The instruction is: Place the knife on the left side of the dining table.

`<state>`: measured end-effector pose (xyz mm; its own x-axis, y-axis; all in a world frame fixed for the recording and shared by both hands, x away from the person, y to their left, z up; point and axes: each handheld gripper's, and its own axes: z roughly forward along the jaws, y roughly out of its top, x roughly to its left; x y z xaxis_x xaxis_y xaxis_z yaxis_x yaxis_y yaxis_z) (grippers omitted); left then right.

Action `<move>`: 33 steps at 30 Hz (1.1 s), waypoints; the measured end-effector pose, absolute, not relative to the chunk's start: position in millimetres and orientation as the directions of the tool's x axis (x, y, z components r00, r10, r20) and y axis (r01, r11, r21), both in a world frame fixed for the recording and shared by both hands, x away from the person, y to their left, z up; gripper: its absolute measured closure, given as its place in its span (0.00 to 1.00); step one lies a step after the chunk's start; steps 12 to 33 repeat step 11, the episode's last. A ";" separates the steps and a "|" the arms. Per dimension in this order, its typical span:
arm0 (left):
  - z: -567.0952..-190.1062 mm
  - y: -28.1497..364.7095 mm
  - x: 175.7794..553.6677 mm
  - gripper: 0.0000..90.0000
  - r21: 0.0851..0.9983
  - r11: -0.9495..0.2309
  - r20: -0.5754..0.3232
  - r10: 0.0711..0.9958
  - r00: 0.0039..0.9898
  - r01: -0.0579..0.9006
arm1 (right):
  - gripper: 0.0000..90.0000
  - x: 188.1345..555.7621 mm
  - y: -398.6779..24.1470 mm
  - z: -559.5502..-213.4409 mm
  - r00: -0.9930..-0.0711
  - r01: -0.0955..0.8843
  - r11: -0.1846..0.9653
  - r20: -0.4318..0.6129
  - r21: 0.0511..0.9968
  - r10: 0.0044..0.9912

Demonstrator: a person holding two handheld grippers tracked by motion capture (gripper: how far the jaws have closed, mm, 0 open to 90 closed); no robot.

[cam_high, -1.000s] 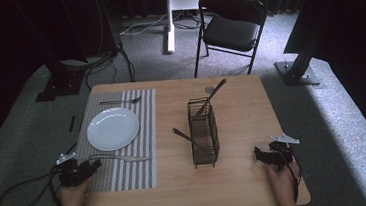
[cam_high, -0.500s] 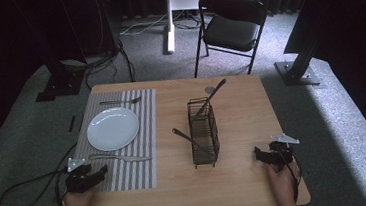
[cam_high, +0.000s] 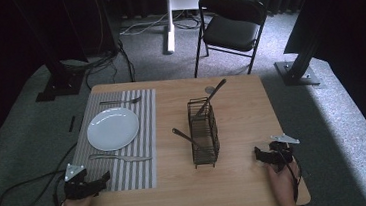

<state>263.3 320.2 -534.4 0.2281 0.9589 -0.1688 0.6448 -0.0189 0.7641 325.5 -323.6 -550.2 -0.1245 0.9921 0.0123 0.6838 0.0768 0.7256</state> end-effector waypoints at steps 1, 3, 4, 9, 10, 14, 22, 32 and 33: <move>-534.4 320.2 263.3 0.00 0.764 -0.019 -0.169 0.959 0.228 0.645 | 0.15 325.5 -323.6 -550.2 -0.124 0.684 0.077 0.012 0.726 0.992; -533.8 320.9 262.3 0.00 0.772 -0.016 -0.159 0.963 0.218 0.635 | 0.15 325.5 -323.6 -550.3 -0.125 0.684 0.077 0.012 0.726 0.992; -533.8 321.8 261.7 0.00 0.783 -0.009 -0.157 0.965 0.211 0.623 | 0.15 325.5 -323.5 -550.2 -0.124 0.684 0.077 0.012 0.726 0.992; -536.7 321.9 262.2 0.00 0.787 -0.021 -0.146 0.965 0.219 0.617 | 0.15 325.5 -323.5 -550.2 -0.125 0.684 0.077 0.012 0.726 0.992; -538.0 321.6 262.5 0.00 0.786 -0.023 -0.149 0.963 0.225 0.617 | 0.15 325.5 -323.5 -550.2 -0.124 0.684 0.077 0.012 0.725 0.992; -539.1 320.7 263.1 0.00 0.783 -0.030 -0.142 0.964 0.226 0.621 | 0.15 325.5 -323.5 -550.2 -0.124 0.684 0.077 0.012 0.725 0.992; -539.1 320.7 263.1 0.00 0.783 -0.030 -0.142 0.964 0.226 0.621 | 0.15 325.5 -323.5 -550.2 -0.124 0.684 0.077 0.012 0.725 0.992; -539.1 320.7 263.1 0.00 0.783 -0.030 -0.142 0.964 0.226 0.621 | 0.15 325.5 -323.5 -550.2 -0.124 0.684 0.077 0.012 0.725 0.992; -539.1 320.7 263.1 0.00 0.783 -0.030 -0.142 0.964 0.226 0.621 | 0.15 325.5 -323.5 -550.2 -0.124 0.684 0.077 0.012 0.725 0.992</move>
